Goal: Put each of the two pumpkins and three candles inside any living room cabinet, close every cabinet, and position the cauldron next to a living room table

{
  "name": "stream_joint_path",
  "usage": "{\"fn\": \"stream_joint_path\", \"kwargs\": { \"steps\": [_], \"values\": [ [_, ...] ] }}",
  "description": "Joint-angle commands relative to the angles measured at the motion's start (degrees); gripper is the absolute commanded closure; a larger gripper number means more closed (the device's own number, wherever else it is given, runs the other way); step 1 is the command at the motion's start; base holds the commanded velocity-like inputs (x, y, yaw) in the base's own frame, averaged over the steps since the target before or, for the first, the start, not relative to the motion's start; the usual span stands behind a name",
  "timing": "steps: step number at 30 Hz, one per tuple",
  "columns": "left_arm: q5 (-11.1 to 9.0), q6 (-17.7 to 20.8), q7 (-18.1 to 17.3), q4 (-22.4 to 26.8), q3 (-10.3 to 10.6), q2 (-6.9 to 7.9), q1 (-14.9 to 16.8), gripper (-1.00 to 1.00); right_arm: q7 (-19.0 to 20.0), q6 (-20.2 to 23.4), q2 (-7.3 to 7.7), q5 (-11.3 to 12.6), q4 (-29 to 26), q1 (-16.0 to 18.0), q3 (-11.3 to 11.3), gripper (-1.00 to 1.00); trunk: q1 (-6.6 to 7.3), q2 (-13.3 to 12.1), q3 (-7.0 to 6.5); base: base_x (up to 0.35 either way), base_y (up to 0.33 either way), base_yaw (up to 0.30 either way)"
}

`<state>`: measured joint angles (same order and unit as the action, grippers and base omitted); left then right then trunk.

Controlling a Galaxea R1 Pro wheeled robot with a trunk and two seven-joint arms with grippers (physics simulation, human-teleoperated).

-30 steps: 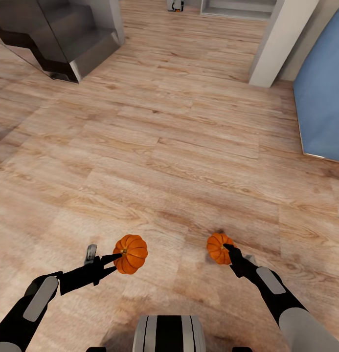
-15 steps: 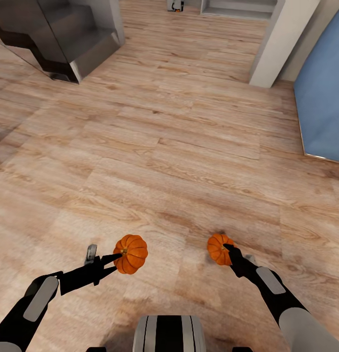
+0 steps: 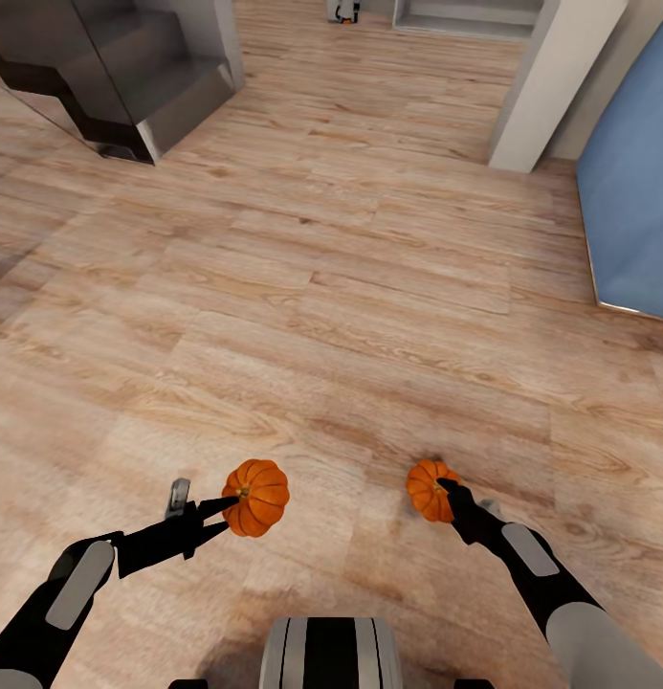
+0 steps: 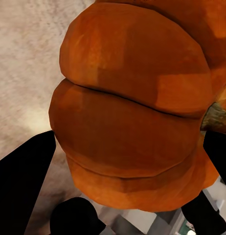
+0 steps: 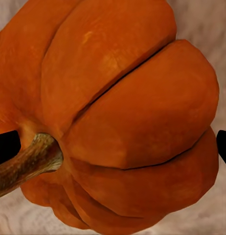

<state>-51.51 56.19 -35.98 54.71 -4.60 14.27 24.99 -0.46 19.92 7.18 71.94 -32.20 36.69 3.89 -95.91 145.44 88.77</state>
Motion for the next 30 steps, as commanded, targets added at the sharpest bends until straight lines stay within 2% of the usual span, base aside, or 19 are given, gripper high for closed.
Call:
{"fn": "stream_joint_path", "kwargs": {
  "steps": [1,11,12,30],
  "values": [
    [0.2,0.2,-0.2,0.0,-0.1,-0.03,0.1,1.00,-0.2,0.3,-0.15,0.5,2.3,0.0,0.1,-1.00,-0.02,0.0,0.03,0.002,0.001,0.000],
    [0.2,0.2,-0.2,0.0,0.0,-0.11,0.1,1.00,0.0,0.3,-0.15,0.5,2.3,0.0,-0.1,-1.00,-0.02,0.0,0.03,0.041,0.015,0.000],
    [0.2,0.2,-0.2,0.0,0.0,-0.11,0.1,1.00,0.0,0.4,-0.12,0.6,2.3,0.0,-0.1,1.00,-0.02,0.0,0.03,0.015,0.005,0.000],
    [0.2,0.2,-0.2,0.0,0.0,-0.13,0.1,1.00,0.2,0.4,-0.15,0.7,2.3,0.0,-0.2,1.00,-0.02,0.0,0.03,0.001,0.000,0.000]
  ]
}}
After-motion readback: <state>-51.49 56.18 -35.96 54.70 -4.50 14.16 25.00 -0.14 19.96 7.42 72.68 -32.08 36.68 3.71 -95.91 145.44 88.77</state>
